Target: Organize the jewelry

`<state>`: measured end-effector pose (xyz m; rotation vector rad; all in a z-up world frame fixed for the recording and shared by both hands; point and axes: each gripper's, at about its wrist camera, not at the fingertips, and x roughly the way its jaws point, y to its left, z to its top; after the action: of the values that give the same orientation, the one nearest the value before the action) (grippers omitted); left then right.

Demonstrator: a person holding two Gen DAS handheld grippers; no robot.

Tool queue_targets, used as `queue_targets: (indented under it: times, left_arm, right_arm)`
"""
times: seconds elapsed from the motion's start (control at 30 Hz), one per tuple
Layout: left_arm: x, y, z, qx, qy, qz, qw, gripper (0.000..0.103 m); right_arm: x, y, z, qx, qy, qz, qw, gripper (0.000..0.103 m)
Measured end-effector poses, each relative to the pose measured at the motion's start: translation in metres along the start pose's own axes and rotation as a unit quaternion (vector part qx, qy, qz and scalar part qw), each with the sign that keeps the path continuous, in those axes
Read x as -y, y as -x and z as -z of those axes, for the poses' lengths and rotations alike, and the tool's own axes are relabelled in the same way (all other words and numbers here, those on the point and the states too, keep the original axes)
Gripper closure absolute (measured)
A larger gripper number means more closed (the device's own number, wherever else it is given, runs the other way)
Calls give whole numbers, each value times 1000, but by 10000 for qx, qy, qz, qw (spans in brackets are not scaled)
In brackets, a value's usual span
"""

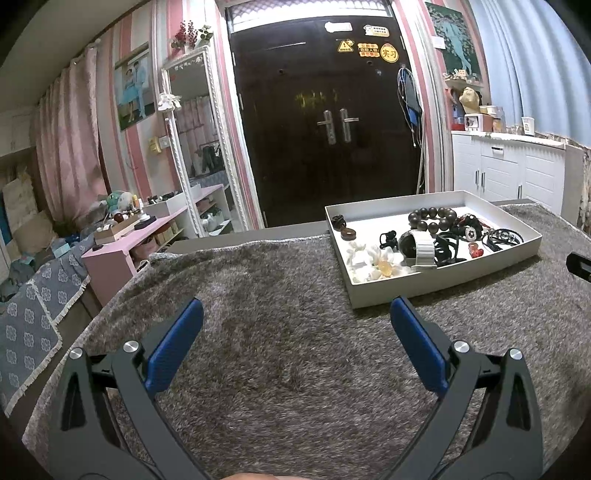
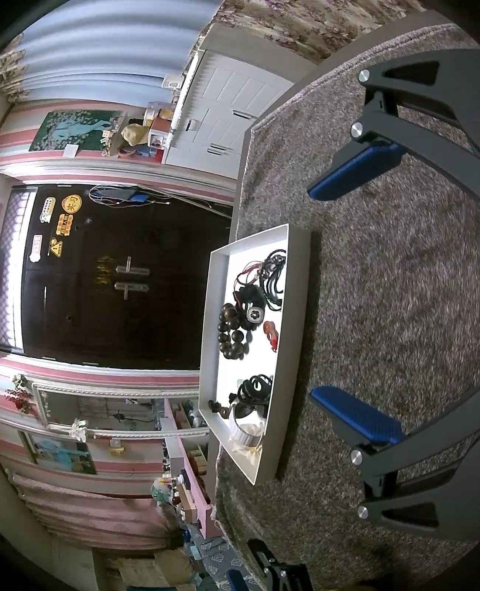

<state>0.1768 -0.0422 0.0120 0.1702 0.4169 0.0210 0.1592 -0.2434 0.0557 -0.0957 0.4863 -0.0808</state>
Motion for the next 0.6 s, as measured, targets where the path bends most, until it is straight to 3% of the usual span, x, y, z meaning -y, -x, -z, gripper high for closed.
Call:
queue_targets:
  times: [0.6]
  left_arm:
    - [0,1,-1,-6,-6,0,10000,3]
  right_arm:
    - [1,-1,-1,-29,23,-8,10000,3]
